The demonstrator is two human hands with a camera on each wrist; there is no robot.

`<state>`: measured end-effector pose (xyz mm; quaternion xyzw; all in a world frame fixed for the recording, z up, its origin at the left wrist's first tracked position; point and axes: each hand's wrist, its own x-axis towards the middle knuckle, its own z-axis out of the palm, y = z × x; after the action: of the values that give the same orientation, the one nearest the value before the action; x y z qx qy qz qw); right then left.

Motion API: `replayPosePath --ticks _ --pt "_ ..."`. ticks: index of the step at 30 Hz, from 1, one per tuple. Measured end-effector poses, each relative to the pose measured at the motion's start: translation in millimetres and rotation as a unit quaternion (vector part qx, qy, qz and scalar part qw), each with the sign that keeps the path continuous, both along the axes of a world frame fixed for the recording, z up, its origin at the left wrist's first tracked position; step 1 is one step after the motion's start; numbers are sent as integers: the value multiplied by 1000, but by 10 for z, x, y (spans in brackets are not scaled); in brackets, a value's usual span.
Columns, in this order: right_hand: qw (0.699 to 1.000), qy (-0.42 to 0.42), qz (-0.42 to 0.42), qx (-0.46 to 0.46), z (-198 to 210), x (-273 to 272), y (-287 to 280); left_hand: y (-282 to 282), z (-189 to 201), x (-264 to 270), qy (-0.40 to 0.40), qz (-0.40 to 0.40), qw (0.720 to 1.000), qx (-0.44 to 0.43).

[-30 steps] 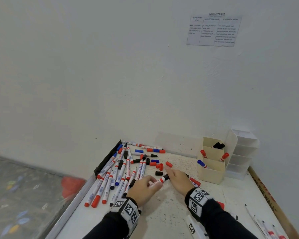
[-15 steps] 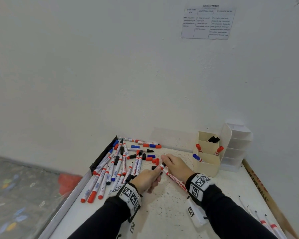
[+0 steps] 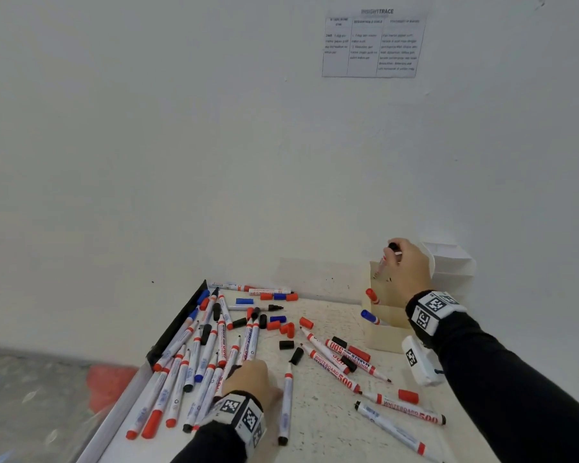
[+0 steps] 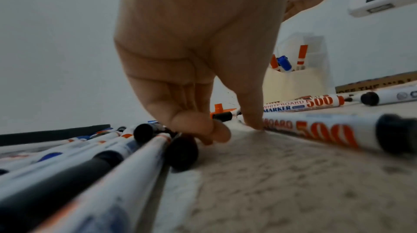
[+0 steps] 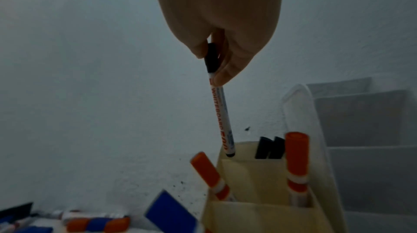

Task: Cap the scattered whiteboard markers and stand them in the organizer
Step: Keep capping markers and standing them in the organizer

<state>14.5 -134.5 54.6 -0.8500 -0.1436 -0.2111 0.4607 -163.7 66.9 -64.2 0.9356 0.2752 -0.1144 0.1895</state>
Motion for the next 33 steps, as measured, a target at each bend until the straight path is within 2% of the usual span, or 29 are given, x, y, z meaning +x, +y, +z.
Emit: replayPosePath --ticks 3,5,9,12,15,17,20,21,23,24,26,29,31,33 --pt "998 8 -13 -65 -124 207 -49 -79 -30 71 -10 -13 999 -28" --pt "997 13 -12 -74 -173 266 -50 -131 -69 116 -21 -14 999 -46" --pt "990 25 -28 -136 -248 358 -41 -178 -66 157 17 -14 994 -108" --pt "967 69 -56 -241 -294 371 -23 -142 -95 195 12 -2 990 -139" --pt "931 103 -54 -347 -296 306 4 -110 -80 181 -33 27 983 -176" --pt "921 117 -54 -368 -285 249 25 -77 -60 162 -68 43 982 -174" --pt "935 33 -65 -347 -289 137 109 -31 -53 141 -107 69 977 -171" --pt "946 6 -38 -321 -277 67 174 -22 -50 137 -124 77 974 -171" --pt "962 24 59 -266 -266 -101 362 -4 -40 143 -158 91 968 -170" --pt "958 65 112 -256 -294 -188 469 3 -35 143 -173 99 964 -173" --pt "928 157 195 -276 -403 -376 674 5 -33 138 -198 109 957 -180" --pt "881 245 227 -335 -709 -601 917 -7 -52 96 -203 108 953 -195" --pt "861 257 213 -383 -897 -728 1011 -4 -86 71 -205 107 952 -199" --pt "855 244 198 -413 -1040 -806 1053 1 -108 47 -210 107 950 -204"
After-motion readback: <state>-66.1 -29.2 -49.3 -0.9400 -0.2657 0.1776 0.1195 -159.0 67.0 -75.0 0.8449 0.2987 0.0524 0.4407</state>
